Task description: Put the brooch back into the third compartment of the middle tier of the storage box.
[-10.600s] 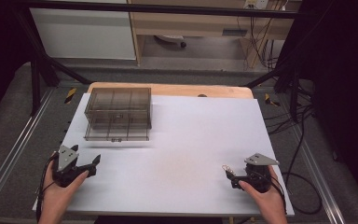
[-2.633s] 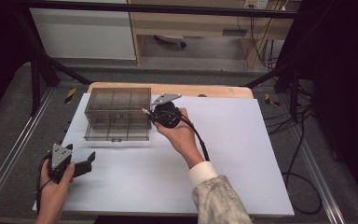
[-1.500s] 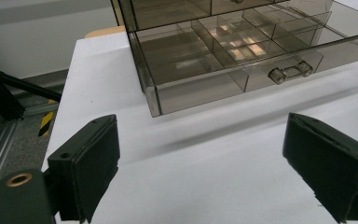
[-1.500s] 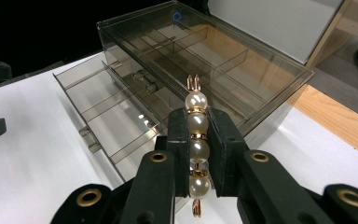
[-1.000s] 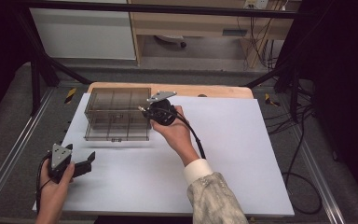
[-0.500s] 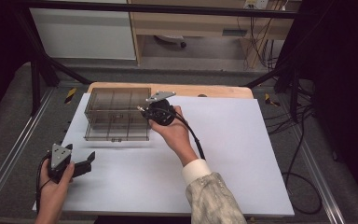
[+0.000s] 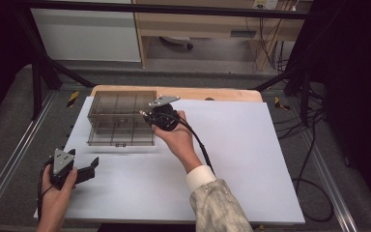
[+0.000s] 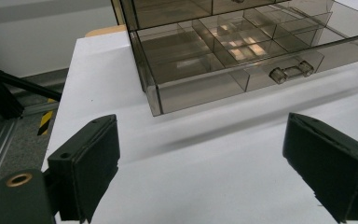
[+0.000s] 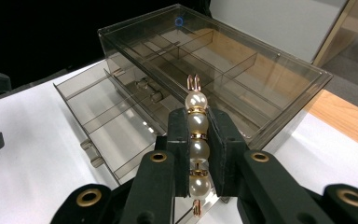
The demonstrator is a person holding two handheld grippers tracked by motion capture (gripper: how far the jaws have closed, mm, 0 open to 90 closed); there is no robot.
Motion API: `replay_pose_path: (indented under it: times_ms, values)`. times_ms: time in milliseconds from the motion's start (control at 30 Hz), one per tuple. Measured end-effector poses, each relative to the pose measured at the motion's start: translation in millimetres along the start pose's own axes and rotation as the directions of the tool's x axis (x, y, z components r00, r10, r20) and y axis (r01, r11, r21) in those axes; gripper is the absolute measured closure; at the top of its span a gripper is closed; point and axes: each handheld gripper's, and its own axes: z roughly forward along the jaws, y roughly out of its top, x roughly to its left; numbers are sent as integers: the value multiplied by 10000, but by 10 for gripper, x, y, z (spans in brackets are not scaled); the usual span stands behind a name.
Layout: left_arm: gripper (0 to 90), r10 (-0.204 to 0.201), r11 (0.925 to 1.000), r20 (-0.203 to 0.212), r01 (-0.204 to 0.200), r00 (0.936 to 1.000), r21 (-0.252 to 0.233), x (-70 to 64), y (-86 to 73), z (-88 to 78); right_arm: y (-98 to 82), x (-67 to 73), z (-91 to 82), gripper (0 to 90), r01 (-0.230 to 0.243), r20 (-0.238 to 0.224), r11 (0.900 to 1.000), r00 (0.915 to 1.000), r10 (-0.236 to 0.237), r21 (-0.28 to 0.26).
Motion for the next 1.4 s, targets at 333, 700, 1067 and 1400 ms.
replay_pose_path:
  times_ms: [333,700,1067,1400]
  values:
    - [106,-39,10000,37,39,10000,-33,-2,1,-4,-30,1,83,796,-32,-44,9999,10000,32,115]
    - [106,-22,10000,34,22,10000,63,-4,-4,5,-87,52,198,796,10,-182,9997,9998,-6,234]
    - [106,-30,10000,40,30,10000,80,-6,-4,6,-136,109,284,796,44,-330,9991,9995,-30,427]
    - [106,-14,10000,41,13,10000,85,-5,-4,7,-174,152,350,795,126,-491,9979,9987,-95,631]
